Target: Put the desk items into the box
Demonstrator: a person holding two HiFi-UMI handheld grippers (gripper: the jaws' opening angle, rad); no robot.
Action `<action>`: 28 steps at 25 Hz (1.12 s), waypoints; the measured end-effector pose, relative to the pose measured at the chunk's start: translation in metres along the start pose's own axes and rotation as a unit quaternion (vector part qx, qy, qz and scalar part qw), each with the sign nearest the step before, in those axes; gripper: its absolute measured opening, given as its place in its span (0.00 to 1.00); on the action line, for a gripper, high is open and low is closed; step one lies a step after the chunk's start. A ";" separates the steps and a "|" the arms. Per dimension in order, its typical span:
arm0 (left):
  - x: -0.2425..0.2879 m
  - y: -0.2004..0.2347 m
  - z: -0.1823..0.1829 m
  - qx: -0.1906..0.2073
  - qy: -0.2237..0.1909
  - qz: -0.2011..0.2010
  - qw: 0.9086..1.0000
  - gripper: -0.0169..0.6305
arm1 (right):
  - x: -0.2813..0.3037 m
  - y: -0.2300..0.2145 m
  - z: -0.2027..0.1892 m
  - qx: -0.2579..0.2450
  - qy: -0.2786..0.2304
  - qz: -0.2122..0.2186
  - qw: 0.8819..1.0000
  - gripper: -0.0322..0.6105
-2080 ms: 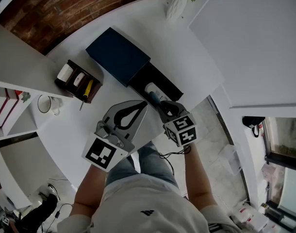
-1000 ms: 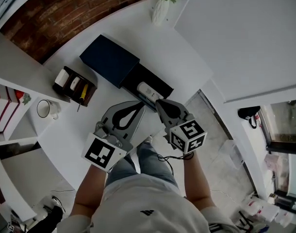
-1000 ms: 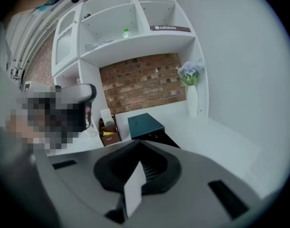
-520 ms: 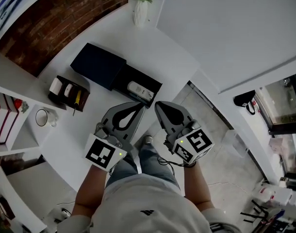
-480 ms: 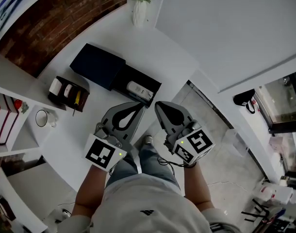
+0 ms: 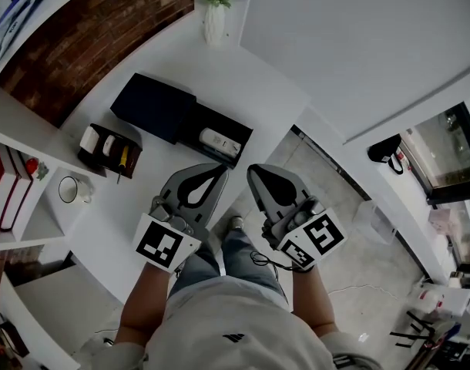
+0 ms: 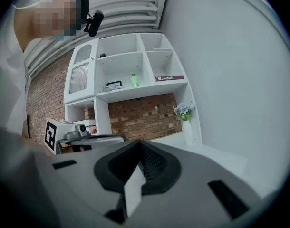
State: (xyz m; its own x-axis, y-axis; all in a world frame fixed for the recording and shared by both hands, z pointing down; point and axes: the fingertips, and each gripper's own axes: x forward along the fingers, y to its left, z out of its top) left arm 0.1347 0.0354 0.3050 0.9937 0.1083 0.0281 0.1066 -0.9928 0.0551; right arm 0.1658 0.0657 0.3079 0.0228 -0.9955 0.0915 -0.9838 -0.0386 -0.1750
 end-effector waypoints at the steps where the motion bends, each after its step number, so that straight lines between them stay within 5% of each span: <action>1: -0.001 0.000 0.000 0.000 0.000 0.000 1.000 0.04 | -0.001 0.002 0.001 0.001 -0.002 0.002 1.000 0.06; 18: -0.013 -0.008 0.006 0.011 -0.006 0.018 1.000 0.04 | -0.002 0.020 0.005 -0.020 0.000 0.029 0.999 0.06; 28: -0.036 0.008 0.012 0.012 -0.011 0.077 0.997 0.04 | 0.021 0.043 0.008 -0.030 0.010 0.089 0.996 0.06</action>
State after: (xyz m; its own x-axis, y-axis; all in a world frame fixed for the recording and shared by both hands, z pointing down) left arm 0.1001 0.0231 0.2926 0.9988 -0.0468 0.0127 -0.0472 -0.9985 0.0273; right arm 0.1255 0.0427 0.2944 -0.1563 -0.9841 0.0844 -0.9808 0.1446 -0.1312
